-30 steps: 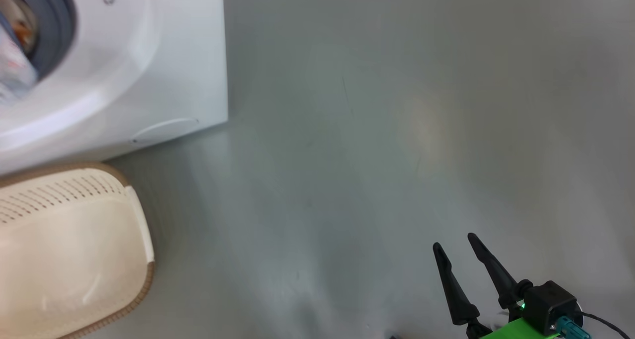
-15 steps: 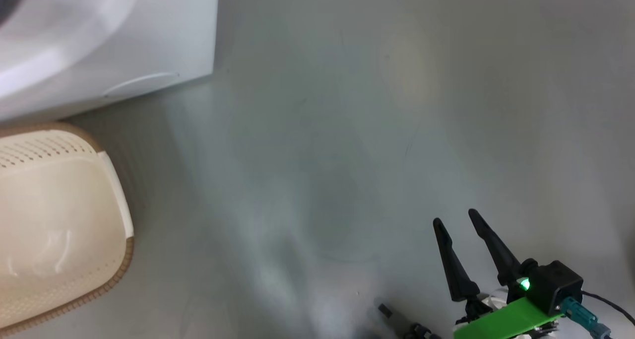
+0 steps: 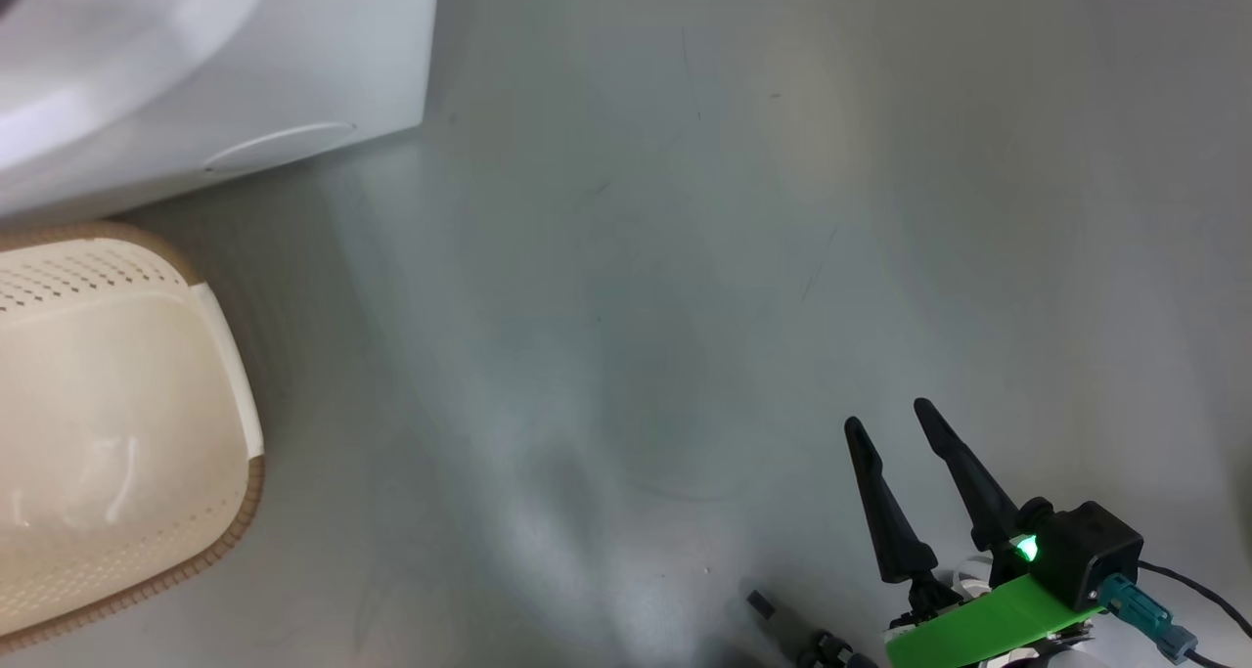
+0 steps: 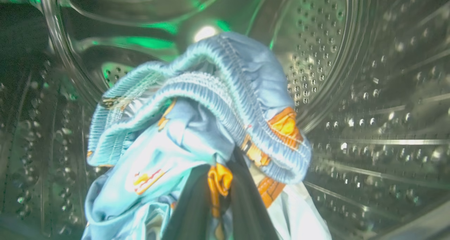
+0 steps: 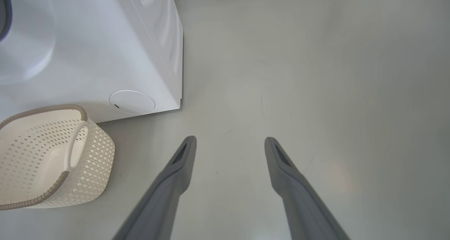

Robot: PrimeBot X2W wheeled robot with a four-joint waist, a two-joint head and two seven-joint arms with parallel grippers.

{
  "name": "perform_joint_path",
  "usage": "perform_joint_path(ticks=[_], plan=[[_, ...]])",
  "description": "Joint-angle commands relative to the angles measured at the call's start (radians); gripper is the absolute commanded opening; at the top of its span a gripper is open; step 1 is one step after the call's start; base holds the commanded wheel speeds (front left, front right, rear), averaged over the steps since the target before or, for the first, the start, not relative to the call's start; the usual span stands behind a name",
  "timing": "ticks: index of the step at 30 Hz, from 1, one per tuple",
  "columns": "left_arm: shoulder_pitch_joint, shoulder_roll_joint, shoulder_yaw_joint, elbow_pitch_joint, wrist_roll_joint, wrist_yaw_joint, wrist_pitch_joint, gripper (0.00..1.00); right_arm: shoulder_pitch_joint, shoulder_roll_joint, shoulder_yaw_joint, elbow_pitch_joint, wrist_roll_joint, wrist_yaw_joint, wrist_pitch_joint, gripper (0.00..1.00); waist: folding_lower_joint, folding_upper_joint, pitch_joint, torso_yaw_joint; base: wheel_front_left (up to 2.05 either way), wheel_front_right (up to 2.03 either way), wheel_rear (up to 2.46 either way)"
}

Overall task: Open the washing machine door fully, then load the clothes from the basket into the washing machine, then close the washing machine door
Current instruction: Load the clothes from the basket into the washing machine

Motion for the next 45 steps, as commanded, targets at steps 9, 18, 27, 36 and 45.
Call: perform_joint_path(ticks=[9, 18, 27, 36, 45], plan=[[-0.087, 0.032, -0.032, 0.186, 0.013, -0.021, 0.007, 0.82, 0.027, -0.010, 0.019, -0.013, 0.006, 0.002, -0.005, 1.00, -0.0001, 0.0000, -0.038, 0.001, 0.00, 0.00, 0.00], [-0.108, -0.007, -0.037, 0.331, -0.010, 0.009, 0.066, 1.00, 0.036, -0.012, 0.012, -0.008, 0.006, 0.002, -0.005, 1.00, -0.0001, 0.0000, -0.084, 0.030, 0.00, 0.00, 0.00], [-0.040, -0.067, -0.021, 0.362, -0.055, 0.035, 0.043, 1.00, 0.037, -0.027, -0.004, 0.000, -0.001, 0.002, -0.005, 1.00, -0.0001, 0.0000, -0.144, 0.082, 0.00, 0.00, 0.00], [0.059, -0.160, 0.006, 0.353, -0.113, 0.037, 0.001, 1.00, 0.026, -0.041, -0.011, 0.015, -0.006, 0.002, -0.005, 1.00, -0.0001, 0.0000, -0.227, 0.146, 0.00, 0.00, 0.00], [0.231, -0.222, 0.013, 0.203, -0.141, -0.009, -0.006, 1.00, -0.003, -0.056, -0.005, 0.028, -0.019, 0.002, -0.005, 1.00, -0.0001, 0.0000, -0.328, 0.197, 0.00, 0.00, 0.00]])
